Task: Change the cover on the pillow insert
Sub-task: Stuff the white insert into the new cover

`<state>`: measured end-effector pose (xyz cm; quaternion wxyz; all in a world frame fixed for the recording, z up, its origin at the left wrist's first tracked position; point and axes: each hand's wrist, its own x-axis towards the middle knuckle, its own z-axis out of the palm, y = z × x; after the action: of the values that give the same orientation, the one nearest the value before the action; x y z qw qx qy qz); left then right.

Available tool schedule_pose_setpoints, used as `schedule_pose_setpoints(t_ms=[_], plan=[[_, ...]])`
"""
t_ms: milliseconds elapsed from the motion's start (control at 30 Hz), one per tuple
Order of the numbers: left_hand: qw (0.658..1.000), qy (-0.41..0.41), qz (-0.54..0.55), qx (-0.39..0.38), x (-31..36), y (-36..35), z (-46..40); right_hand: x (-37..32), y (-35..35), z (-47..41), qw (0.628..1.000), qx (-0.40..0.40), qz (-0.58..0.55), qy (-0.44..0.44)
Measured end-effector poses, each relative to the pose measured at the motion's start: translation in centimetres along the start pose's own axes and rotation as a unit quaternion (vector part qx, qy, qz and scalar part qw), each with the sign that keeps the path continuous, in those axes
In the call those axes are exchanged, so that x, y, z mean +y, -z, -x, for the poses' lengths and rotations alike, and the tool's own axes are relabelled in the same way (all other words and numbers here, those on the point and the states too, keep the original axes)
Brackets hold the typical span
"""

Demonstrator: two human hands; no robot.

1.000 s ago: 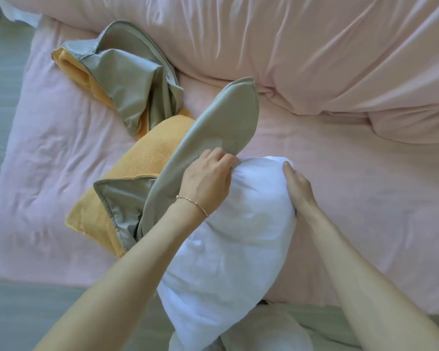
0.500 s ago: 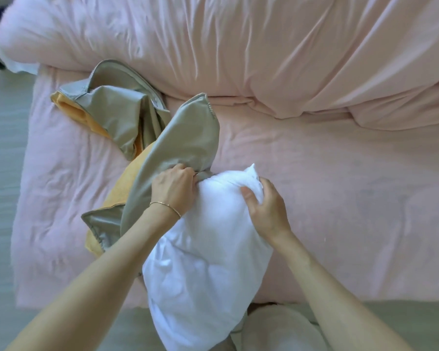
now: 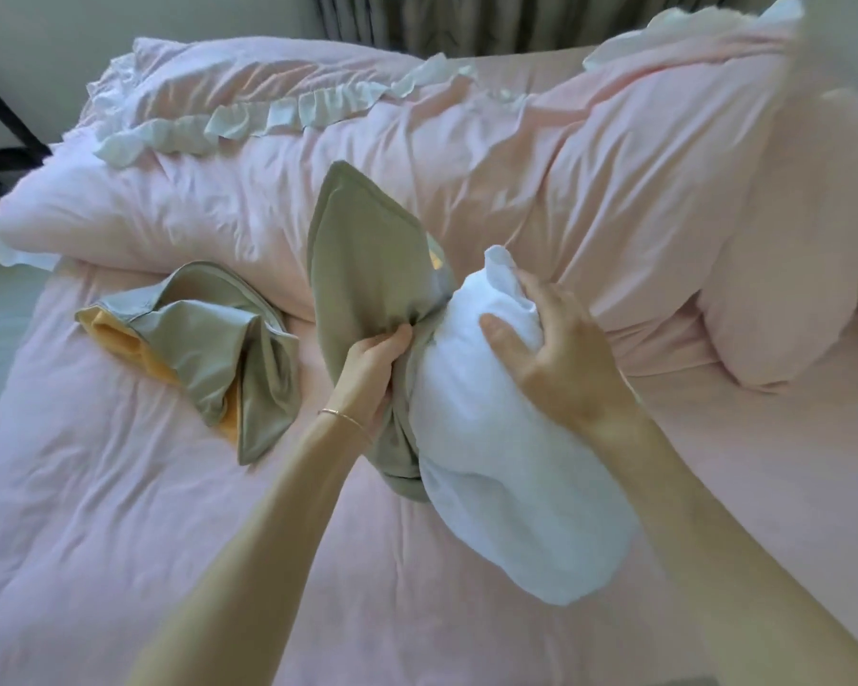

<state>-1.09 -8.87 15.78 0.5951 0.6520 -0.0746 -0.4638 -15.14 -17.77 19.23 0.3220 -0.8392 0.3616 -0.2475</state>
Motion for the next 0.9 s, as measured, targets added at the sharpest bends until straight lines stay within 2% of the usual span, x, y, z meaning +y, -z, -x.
schedule_pose_setpoints(t_ms=[100, 200, 367, 467, 600, 667, 733, 800, 833, 900], plan=[[0.999, -0.002, 0.001, 0.049, -1.6, 1.7, 0.2, 1.0, -3.9, 1.5, 0.993, -0.055, 0.086, 0.055], [0.995, 0.005, 0.033, 0.094, -3.1, 5.2, 0.7, 1.0, -8.4, 2.3, 0.982, -0.113, 0.113, 0.098], [0.982, -0.041, 0.109, 0.149, -4.2, 13.3, 2.5, -4.9, -16.4, 2.5, 0.956, -0.184, 0.074, 0.214], [0.969, -0.057, 0.133, 0.202, -5.4, 18.8, 4.8, -8.3, -21.3, 3.5, 0.919, -0.291, 0.057, 0.260], [0.959, -0.058, 0.121, 0.248, -8.1, 22.9, 7.7, -10.7, -28.4, 5.4, 0.833, -0.397, 0.115, 0.367], [0.951, -0.045, 0.120, 0.281, -9.7, 24.4, 8.3, -11.8, -31.4, 6.3, 0.812, -0.420, 0.129, 0.385], [0.934, -0.027, 0.170, 0.313, -11.0, 25.9, 8.5, -13.2, -32.3, 7.4, 0.801, -0.434, 0.145, 0.386], [0.916, -0.011, 0.233, 0.326, -11.8, 26.9, 8.6, -14.3, -31.5, 8.1, 0.804, -0.431, 0.129, 0.389], [0.915, -0.008, 0.243, 0.322, -11.8, 27.0, 8.6, -14.6, -30.6, 8.1, 0.819, -0.420, 0.108, 0.376], [0.925, -0.010, 0.231, 0.303, -11.5, 26.4, 8.4, -15.4, -27.6, 7.3, 0.868, -0.345, 0.062, 0.353]])
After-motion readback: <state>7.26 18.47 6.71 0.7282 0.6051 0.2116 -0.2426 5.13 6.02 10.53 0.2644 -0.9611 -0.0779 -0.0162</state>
